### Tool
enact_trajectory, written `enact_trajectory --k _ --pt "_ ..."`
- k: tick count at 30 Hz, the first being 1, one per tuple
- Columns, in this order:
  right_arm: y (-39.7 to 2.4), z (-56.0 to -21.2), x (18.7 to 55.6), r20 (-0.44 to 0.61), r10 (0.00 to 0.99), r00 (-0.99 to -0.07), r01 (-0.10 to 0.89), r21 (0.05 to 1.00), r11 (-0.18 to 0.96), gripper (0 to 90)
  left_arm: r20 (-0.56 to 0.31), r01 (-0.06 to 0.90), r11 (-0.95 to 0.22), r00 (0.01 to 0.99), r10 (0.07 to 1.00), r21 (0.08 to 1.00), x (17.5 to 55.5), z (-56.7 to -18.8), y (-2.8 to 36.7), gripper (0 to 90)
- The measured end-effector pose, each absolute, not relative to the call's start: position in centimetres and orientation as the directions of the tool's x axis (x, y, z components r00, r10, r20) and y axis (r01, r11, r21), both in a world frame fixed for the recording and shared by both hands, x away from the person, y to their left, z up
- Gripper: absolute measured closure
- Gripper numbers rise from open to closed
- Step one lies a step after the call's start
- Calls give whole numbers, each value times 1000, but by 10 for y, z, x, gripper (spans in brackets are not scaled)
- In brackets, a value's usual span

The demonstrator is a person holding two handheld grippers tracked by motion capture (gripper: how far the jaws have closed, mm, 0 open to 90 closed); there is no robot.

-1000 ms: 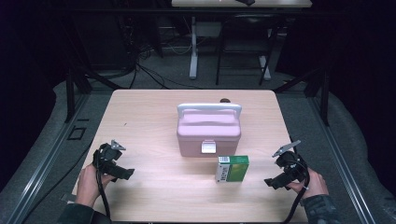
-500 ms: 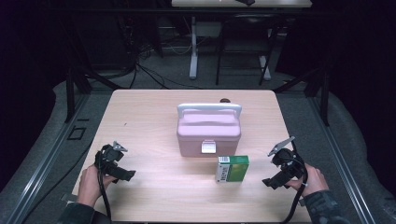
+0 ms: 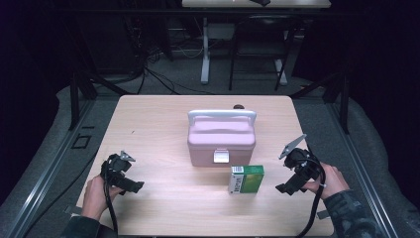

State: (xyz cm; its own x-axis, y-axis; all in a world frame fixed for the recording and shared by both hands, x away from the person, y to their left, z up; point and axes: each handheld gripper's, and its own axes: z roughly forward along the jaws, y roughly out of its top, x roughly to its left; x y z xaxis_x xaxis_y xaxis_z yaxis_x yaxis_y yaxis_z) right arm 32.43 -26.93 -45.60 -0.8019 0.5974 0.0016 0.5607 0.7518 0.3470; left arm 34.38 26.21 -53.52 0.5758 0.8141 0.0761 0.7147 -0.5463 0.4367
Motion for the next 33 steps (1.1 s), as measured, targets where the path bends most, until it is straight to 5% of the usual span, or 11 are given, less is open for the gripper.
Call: enact_trajectory --k 33 --pt "-180 -425 349 -33 308 -951 295 201 934 0 72 705 -569 600 797 422 343 -537 260 0"
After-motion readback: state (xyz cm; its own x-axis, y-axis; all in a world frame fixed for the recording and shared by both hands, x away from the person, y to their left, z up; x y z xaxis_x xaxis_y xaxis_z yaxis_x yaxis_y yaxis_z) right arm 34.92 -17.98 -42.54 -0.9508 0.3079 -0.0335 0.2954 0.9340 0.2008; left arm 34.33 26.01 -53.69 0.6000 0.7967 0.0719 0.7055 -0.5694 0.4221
